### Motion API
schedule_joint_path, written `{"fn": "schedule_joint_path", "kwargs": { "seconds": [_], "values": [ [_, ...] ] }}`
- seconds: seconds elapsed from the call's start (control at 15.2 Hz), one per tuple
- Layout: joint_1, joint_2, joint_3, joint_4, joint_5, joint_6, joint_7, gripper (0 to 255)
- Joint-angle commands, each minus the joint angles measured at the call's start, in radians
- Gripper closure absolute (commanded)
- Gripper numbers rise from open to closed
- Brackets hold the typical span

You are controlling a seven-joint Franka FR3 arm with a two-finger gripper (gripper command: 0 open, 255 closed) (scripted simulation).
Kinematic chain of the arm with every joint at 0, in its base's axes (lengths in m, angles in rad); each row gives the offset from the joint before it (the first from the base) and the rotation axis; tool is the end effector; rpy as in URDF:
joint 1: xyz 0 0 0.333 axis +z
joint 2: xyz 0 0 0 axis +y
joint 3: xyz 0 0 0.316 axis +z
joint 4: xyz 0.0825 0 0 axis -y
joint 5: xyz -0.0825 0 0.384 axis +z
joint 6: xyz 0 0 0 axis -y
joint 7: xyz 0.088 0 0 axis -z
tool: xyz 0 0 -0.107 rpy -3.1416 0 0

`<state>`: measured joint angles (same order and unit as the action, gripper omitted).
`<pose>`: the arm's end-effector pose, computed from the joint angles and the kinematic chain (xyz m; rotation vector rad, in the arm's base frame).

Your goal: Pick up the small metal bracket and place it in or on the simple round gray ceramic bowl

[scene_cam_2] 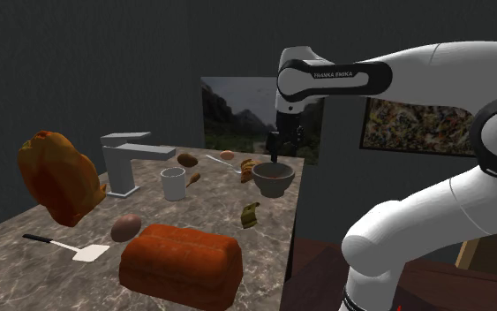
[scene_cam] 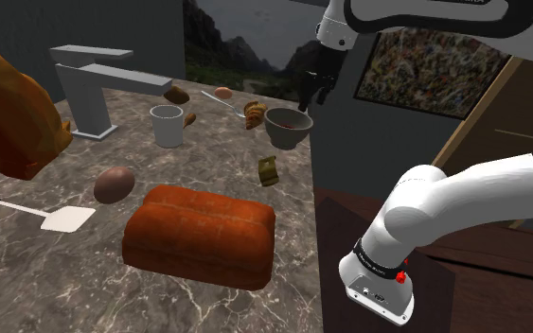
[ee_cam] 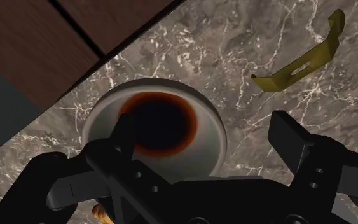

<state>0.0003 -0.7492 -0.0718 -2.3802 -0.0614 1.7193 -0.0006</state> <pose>0.3295 -0.0351 0.5802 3.1232 -0.0740 0.1356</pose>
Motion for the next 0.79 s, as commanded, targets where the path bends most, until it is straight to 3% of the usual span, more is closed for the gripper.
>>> {"fn": "schedule_joint_path", "kwargs": {
  "seconds": [0.0, 0.33, 0.73],
  "values": [
    [0.0, 0.0, 0.0, 0.0, 0.0, 0.0, 0.0, 0],
    [-0.03, 0.035, 0.183, -0.077, 0.02, 0.083, 0.311, 0],
    [-0.08, 0.191, 0.399, -0.074, 0.02, 0.169, 0.697, 0]
  ]
}}
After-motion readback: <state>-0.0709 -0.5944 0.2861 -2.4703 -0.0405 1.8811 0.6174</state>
